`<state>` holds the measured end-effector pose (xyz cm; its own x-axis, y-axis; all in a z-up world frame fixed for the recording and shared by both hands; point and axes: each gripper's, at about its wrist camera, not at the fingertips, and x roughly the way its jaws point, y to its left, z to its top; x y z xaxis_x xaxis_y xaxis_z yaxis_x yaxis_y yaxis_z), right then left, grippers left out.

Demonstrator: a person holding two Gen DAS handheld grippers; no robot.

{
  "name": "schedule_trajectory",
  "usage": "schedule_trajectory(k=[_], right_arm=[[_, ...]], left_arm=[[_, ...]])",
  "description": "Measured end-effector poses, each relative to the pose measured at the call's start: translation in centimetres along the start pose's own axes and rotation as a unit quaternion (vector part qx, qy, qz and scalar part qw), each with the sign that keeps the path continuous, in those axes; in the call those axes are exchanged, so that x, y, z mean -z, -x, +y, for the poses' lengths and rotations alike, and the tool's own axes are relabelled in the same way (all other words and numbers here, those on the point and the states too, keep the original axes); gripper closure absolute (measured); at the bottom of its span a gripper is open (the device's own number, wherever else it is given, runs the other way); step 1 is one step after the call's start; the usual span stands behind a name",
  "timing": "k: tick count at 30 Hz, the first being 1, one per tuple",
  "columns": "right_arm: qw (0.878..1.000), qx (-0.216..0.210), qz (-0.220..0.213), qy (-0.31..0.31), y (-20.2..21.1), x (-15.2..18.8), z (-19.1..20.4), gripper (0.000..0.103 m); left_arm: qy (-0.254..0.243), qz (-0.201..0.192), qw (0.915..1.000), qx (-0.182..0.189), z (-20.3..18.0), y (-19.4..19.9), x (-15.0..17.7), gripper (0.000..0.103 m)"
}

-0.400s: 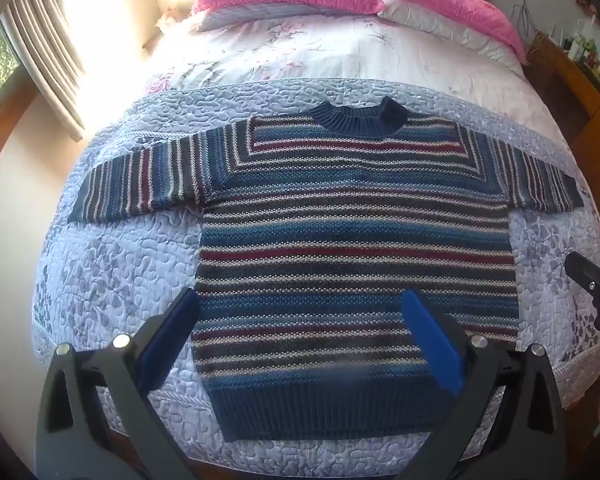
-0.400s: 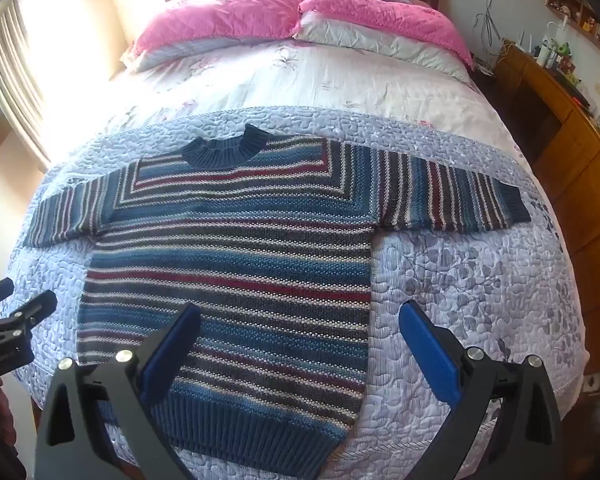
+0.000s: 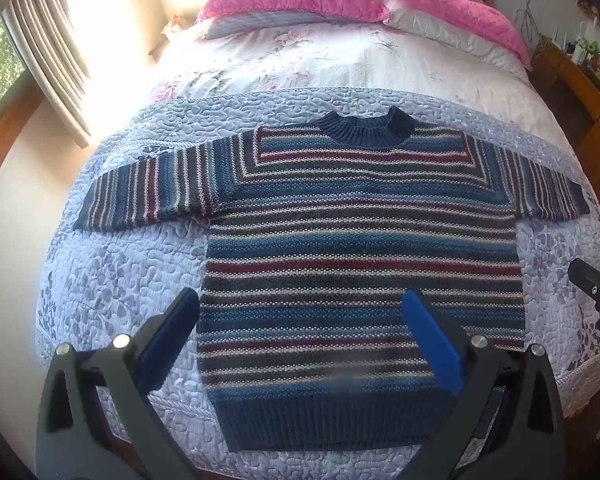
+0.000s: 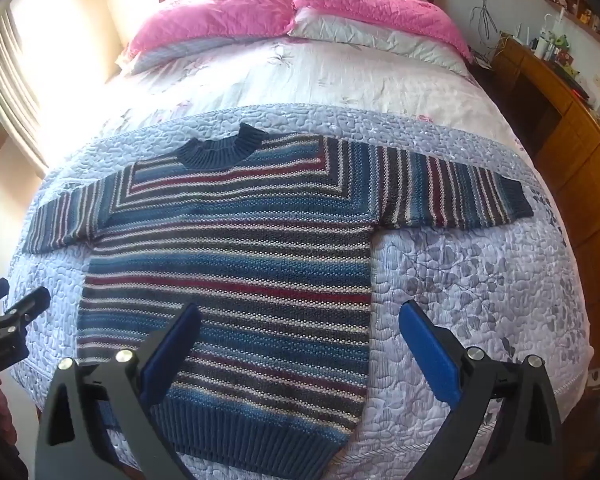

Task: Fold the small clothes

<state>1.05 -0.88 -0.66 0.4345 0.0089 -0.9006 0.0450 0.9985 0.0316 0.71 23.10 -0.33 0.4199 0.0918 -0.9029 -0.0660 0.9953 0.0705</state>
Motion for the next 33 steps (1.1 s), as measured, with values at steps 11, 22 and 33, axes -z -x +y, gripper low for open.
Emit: schedule_trajectory(k=[11, 22, 33], right_arm=[[1.000, -0.006, 0.002, -0.008, -0.47, 0.04, -0.23, 0.004], [1.000, -0.009, 0.003, -0.012, -0.76, -0.06, -0.42, 0.004], [1.000, -0.010, 0.004, -0.015, -0.79, -0.06, -0.46, 0.004]], left_arm=[[-0.004, -0.010, 0.9999, 0.001, -0.60, -0.14, -0.48, 0.003], [-0.008, -0.011, 0.9999, -0.004, -0.72, -0.24, -0.63, 0.003], [-0.008, -0.010, 0.9999, -0.006, -0.49, -0.38, -0.51, 0.003]])
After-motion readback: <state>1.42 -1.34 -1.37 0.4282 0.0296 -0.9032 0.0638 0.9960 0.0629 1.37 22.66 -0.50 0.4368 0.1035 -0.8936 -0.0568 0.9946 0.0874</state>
